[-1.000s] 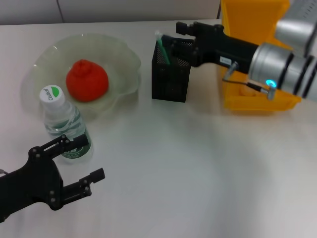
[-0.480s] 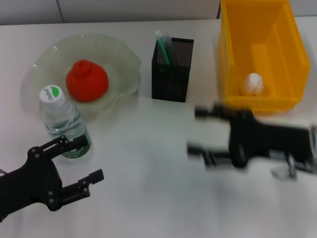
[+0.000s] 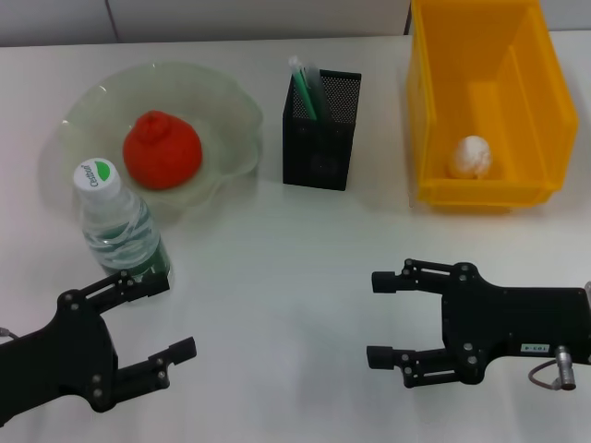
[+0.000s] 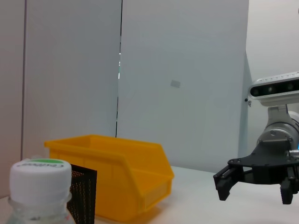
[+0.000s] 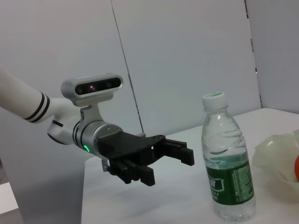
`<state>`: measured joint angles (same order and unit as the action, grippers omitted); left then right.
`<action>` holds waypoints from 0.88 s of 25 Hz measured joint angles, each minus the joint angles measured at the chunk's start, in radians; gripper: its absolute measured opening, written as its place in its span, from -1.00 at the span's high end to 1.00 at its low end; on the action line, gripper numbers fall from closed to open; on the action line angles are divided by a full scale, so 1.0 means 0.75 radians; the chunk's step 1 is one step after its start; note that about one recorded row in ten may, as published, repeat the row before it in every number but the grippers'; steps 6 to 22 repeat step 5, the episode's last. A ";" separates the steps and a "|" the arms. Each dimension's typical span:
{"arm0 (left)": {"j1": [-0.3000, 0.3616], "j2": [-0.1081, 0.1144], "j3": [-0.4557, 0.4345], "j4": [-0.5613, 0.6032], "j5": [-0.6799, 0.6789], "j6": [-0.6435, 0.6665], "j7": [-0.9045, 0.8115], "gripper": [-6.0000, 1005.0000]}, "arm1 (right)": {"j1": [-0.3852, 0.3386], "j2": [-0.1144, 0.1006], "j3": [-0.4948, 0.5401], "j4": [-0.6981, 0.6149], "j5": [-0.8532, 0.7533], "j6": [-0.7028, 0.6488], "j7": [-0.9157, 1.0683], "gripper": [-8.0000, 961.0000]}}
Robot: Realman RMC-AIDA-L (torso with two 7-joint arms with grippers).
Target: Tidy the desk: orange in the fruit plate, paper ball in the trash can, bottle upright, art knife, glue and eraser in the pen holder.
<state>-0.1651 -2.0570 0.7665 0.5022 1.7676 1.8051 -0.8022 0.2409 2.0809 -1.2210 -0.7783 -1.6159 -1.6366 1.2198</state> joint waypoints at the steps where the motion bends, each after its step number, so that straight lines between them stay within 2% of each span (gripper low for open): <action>1: 0.001 0.000 0.000 0.000 0.000 0.002 0.000 -0.53 | 0.002 0.000 0.001 0.000 0.000 0.001 0.000 -0.76; 22: 0.001 0.000 0.000 -0.001 0.001 0.002 0.000 -0.53 | 0.004 0.002 0.006 -0.001 -0.001 0.001 -0.013 -0.76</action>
